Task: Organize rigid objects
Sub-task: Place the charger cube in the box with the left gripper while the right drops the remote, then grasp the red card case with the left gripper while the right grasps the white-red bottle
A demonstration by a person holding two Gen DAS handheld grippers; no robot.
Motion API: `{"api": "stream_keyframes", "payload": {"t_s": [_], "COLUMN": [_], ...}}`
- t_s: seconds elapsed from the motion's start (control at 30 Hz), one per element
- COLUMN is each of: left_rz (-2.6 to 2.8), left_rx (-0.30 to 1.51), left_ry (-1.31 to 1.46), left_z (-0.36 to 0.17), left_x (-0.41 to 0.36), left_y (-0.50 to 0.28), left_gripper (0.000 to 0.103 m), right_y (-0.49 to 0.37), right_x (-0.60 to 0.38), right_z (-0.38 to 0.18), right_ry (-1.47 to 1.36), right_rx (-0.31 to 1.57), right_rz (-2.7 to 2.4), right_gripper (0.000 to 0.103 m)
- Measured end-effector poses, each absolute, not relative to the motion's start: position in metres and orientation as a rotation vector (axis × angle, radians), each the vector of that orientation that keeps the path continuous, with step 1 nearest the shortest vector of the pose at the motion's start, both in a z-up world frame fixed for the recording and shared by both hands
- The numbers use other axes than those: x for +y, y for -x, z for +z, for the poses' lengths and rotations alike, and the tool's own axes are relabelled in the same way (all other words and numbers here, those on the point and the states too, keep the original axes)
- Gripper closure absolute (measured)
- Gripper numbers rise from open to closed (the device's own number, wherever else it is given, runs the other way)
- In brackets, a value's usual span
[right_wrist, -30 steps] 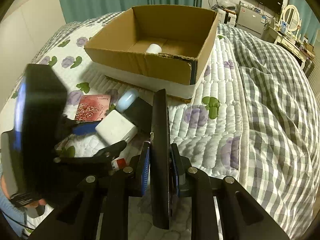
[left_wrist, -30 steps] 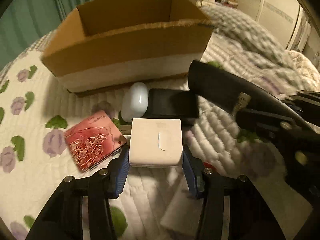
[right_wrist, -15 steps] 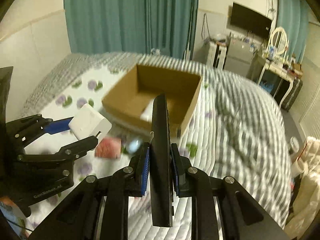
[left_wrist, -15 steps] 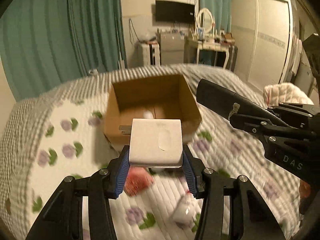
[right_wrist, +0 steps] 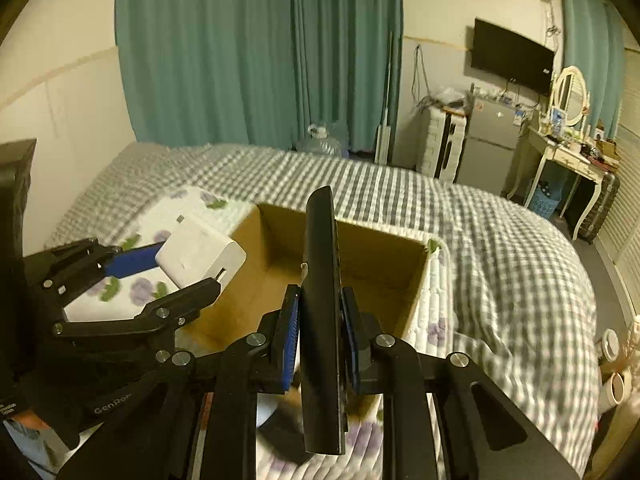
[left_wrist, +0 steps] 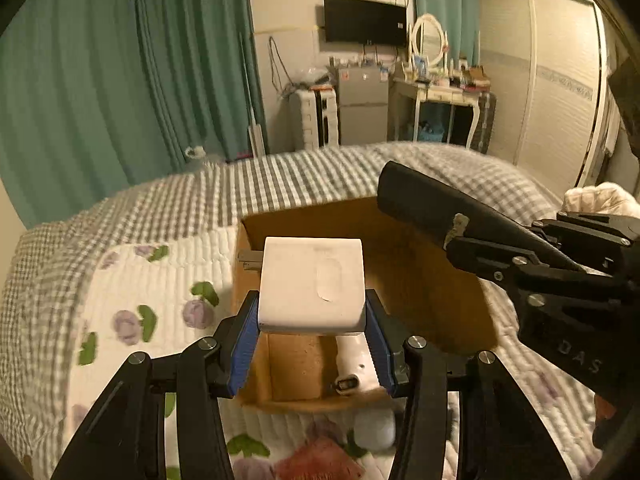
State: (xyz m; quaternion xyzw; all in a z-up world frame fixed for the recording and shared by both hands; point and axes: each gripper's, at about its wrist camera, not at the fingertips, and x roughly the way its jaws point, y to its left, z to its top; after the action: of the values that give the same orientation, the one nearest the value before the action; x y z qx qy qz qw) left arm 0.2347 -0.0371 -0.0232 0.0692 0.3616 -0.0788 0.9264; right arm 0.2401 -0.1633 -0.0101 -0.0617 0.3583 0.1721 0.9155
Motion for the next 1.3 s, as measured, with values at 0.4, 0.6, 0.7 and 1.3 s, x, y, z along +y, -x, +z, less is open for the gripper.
{"api": "stream_keyframes", "payload": {"t_s": [0.4,0.6,0.7,1.3], "left_rz": [-0.223,-0.219,-0.177,0.031], "left_rx": [0.787,0.742,0.756,0.788], "left_ry": [-0.146,-0.179,-0.208,-0.091], "left_z": [-0.074,-0.051,-0.037,-0.051], "left_x": [-0.039,-0.036,-0.028,0.033], "left_y": [-0.266,-0.225,-0.200,-0.035], "left_gripper": [0.052,0.025,0.025,0.022], "right_y": [-0.296,-0.261,-0.229,-0.071], "right_x": [-0.170,-0.178,-0.179,-0.140], "right_z": [-0.075,-0.041,-0.018,-0.100], "right_ry": [0.063,0.105,0.148,0.160], "right_rx": [0.815,0.740,0.725,1.010], "right_rz": [0.395,0.304,0.260,0.295], "right_gripper": [0.082,0.035,0.027,0.010]}}
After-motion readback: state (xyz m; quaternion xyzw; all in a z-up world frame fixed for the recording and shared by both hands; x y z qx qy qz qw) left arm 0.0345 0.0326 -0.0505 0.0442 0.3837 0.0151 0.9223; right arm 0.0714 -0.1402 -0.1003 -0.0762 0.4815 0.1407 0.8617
